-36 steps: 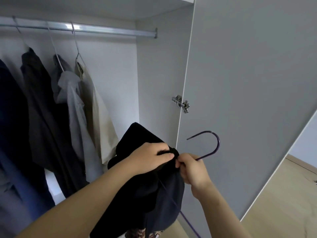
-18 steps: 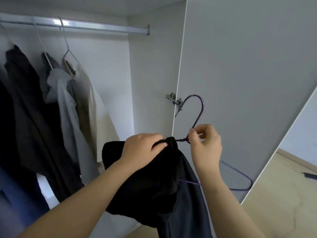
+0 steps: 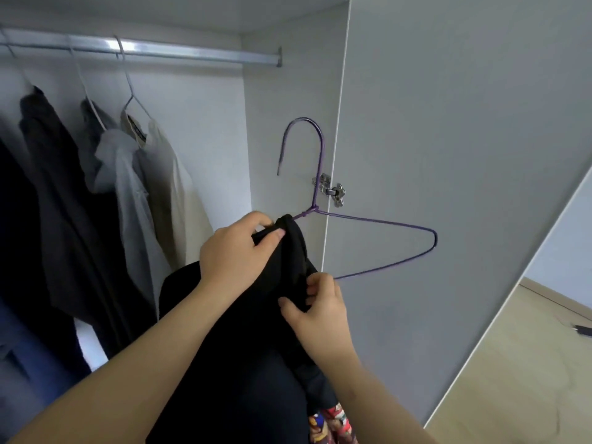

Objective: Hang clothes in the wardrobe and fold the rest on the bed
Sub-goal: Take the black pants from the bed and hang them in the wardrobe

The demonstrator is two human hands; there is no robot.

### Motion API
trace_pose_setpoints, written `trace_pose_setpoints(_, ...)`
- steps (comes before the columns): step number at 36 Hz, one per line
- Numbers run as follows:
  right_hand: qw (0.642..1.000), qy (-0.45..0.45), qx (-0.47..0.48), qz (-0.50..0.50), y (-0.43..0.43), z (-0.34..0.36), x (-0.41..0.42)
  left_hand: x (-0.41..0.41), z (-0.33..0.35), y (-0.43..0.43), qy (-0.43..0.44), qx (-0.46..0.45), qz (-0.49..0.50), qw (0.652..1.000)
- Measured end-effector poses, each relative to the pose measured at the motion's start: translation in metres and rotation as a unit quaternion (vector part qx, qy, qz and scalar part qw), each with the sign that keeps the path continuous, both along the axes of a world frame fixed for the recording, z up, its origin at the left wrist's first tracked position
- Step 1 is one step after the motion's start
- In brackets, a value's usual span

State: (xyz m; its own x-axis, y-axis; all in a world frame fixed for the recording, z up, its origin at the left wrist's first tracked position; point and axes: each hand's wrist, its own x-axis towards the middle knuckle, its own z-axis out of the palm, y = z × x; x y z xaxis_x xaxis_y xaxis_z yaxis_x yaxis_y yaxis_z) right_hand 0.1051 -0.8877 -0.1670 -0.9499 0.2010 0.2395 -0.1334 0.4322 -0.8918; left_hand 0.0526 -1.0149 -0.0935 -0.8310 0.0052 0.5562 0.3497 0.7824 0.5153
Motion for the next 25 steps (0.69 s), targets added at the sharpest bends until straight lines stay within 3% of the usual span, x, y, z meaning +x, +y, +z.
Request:
trace_pose_setpoints(3, 0.996, -0.057, 0.026, 0.058, -0.004, -0.010, 0.005, 0.000, 0.006, -0.017, 0.019, 0.068, 0.004, 0.998)
trace_pose_setpoints(6, 0.955, -0.115, 0.234, 0.138, 0.000, -0.029, 0.007, -0.004, 0.012, -0.041, 0.039, 0.125, -0.016, 0.991)
trace_pose_setpoints(8, 0.940, -0.054, 0.316, 0.121, 0.008, -0.035, 0.004, -0.006, 0.015, -0.056, 0.056, 0.126, -0.024, 0.990)
trace_pose_setpoints(12, 0.904, 0.161, 0.395, -0.024, 0.031, -0.038, -0.010, -0.009, 0.019, -0.083, 0.075, 0.108, 0.000, 0.991)
trace_pose_setpoints(18, 0.842, 0.212, 0.494, -0.038, 0.063, -0.017, -0.033, -0.012, 0.021, -0.118, 0.079, 0.047, 0.017, 0.996)
trace_pose_setpoints(25, 0.825, 0.263, 0.495, -0.069, 0.090, 0.022, -0.048, -0.010, 0.024, -0.150, 0.138, -0.053, 0.020, 0.989)
